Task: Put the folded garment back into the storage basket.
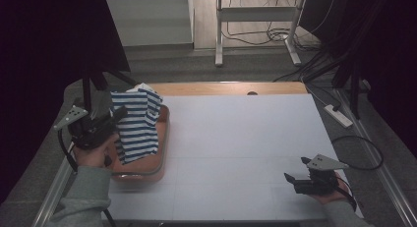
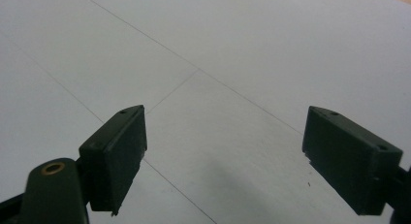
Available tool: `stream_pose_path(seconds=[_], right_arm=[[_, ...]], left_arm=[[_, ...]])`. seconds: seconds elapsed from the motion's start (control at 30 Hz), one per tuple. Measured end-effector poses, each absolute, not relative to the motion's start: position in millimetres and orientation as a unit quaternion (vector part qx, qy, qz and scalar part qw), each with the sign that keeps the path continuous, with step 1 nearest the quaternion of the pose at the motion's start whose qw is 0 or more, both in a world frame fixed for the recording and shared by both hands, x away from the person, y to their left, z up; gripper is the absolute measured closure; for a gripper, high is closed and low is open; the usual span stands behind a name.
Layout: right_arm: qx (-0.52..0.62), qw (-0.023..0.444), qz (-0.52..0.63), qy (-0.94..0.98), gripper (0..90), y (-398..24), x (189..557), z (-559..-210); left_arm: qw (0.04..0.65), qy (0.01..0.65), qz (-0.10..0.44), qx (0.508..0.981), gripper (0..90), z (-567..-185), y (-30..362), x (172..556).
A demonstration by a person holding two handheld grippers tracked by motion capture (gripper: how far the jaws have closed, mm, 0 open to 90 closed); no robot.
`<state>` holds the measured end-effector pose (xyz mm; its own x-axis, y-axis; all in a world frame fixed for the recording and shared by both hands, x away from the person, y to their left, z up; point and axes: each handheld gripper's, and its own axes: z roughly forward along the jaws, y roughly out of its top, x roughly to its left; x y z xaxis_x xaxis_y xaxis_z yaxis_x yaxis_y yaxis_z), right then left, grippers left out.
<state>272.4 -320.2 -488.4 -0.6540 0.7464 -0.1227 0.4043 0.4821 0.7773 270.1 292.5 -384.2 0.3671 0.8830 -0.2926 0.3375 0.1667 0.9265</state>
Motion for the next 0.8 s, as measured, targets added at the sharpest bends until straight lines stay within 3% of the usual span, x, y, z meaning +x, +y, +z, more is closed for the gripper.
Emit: stream_pose_path(seconds=[0.8], right_arm=[[0.347,0.229,0.371,0.831,16.7,-319.6,272.4,-488.9]], left_arm=[[0.540,0.532,0.220,0.614,76.8,-415.0,295.9,279.9]])
